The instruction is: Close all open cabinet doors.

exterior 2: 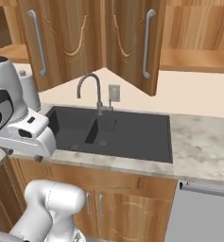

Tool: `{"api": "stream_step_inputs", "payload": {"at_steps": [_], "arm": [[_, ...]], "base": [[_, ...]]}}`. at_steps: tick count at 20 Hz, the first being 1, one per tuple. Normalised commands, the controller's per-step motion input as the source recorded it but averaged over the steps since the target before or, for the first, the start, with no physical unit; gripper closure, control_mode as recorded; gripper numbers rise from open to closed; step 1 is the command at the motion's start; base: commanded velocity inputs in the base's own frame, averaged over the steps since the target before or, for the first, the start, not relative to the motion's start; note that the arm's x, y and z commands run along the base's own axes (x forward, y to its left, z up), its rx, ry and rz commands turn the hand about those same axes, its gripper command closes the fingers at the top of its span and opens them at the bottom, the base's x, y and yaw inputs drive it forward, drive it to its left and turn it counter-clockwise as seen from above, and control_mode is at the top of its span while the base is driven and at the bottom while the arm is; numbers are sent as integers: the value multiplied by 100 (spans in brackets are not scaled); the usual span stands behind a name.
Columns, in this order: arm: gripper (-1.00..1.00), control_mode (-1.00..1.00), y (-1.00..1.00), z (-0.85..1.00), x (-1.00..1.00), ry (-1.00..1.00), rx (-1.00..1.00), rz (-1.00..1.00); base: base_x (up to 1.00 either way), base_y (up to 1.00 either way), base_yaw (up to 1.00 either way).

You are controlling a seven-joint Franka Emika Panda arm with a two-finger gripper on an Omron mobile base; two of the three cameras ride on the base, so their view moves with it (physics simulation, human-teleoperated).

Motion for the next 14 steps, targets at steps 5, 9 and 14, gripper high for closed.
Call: {"api": "stream_step_inputs", "payload": {"at_steps": [5, 9, 14], "arm": [[-100, 100, 0, 0, 0, 0, 0, 0], [-100, 100, 0, 0, 0, 0, 0, 0], [-100, 100, 0, 0, 0, 0, 0, 0]], "base": [[49, 51, 0], [44, 46, 0], [29, 20, 0]]}}
